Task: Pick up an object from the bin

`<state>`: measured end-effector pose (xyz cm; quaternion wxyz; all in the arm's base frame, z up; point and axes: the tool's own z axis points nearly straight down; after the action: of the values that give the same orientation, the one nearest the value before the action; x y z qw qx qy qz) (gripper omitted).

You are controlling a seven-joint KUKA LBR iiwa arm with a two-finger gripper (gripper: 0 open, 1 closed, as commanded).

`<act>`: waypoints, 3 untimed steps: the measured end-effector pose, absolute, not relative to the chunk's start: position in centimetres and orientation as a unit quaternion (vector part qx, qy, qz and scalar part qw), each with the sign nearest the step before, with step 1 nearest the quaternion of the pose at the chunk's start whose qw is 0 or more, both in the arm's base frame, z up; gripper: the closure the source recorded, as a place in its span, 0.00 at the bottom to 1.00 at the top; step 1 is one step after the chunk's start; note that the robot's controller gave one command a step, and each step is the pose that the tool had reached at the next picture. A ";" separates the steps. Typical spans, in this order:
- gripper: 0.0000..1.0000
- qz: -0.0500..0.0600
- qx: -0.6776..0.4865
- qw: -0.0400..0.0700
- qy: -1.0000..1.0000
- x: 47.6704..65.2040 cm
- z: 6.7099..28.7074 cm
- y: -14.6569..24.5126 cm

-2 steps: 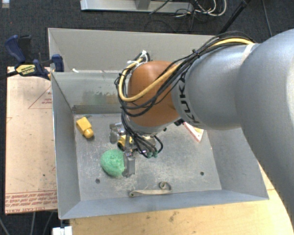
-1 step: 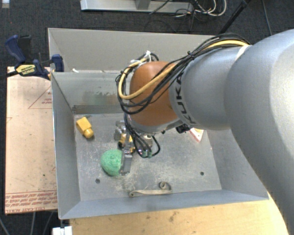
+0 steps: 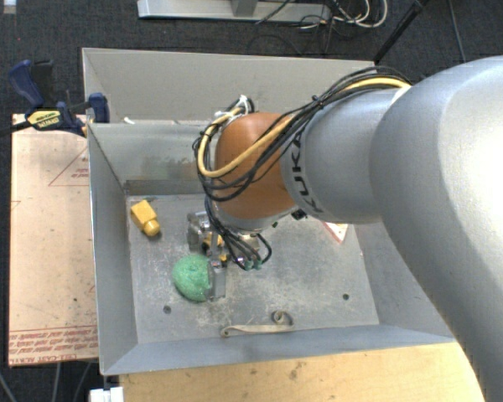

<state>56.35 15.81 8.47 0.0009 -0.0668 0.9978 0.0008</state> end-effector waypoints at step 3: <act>0.00 0.001 -0.155 0.000 0.988 55.7 9.2 13.2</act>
Offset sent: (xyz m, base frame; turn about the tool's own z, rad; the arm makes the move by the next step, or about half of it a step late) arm 0.0000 0.0000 0.0000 0.0000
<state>55.65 13.20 9.18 0.0005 -0.1551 0.9879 0.0010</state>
